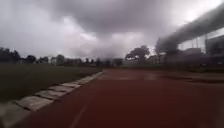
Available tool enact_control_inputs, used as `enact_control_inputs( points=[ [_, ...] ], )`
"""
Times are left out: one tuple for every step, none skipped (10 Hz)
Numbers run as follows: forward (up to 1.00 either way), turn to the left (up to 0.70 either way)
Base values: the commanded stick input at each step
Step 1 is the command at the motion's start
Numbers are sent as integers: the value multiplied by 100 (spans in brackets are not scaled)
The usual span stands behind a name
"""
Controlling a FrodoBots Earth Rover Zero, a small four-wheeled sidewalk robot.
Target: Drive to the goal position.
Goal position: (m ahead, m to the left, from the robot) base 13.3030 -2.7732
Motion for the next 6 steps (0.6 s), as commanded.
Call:
enact_control_inputs(
  points=[
    [50, 0],
    [50, 0],
    [50, 0],
    [50, 0],
    [50, 0],
    [50, 0]
  ],
)
